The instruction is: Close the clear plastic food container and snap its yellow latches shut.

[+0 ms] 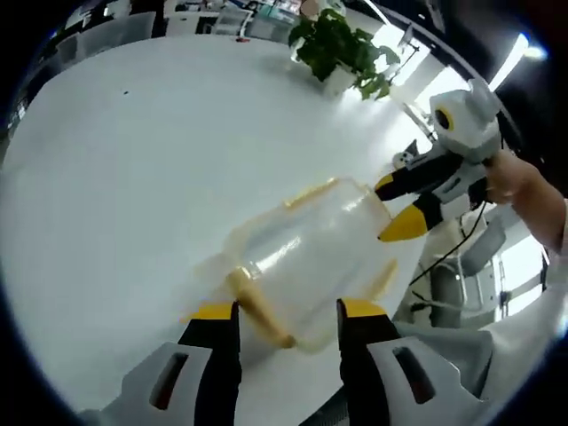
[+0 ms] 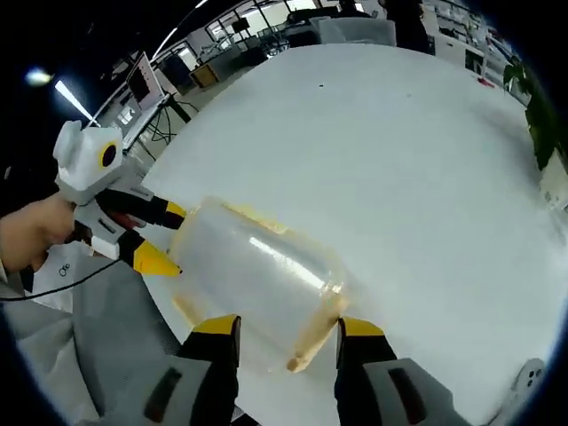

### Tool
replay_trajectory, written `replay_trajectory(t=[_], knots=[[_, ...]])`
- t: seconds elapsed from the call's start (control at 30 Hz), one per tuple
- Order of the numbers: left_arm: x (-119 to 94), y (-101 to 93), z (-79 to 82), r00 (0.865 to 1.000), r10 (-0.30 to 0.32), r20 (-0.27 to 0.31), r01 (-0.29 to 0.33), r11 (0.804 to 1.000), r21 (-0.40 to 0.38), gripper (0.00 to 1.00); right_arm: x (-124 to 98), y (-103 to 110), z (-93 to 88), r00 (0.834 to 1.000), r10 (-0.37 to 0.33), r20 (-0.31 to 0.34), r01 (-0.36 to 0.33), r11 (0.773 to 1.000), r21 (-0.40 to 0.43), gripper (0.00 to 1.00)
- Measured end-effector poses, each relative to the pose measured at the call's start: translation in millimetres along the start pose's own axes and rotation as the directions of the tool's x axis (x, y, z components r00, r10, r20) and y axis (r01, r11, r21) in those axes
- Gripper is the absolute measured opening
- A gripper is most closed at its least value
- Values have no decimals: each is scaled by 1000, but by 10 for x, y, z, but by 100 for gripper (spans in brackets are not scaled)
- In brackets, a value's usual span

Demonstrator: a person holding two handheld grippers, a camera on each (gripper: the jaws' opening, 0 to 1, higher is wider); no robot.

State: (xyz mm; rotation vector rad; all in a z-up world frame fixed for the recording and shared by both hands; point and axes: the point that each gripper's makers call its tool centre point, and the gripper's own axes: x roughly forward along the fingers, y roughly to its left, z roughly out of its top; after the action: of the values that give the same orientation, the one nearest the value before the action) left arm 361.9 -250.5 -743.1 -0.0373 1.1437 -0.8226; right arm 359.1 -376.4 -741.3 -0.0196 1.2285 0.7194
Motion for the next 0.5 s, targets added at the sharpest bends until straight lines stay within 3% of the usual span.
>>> replay_trajectory(t=[0.4, 0.43, 0.47, 0.5], knots=[[19, -17, 8, 1000, -11, -8, 11, 1000, -22, 37, 31, 28, 0, 999, -27, -46, 28, 999, 26, 40], [30, -86, 58, 998, -62, 8, 62, 998, -12, 35, 52, 34, -2, 999, -27, -45, 29, 999, 39, 41], [40, -4, 51, 1000, -17, -8, 17, 999, -41, 34, 57, 36, 6, 999, -33, -42, 35, 999, 35, 41], [52, -20, 57, 1000, -13, -11, 13, 1000, -24, 34, 52, 45, 6, 998, -37, -45, 39, 999, 28, 41]])
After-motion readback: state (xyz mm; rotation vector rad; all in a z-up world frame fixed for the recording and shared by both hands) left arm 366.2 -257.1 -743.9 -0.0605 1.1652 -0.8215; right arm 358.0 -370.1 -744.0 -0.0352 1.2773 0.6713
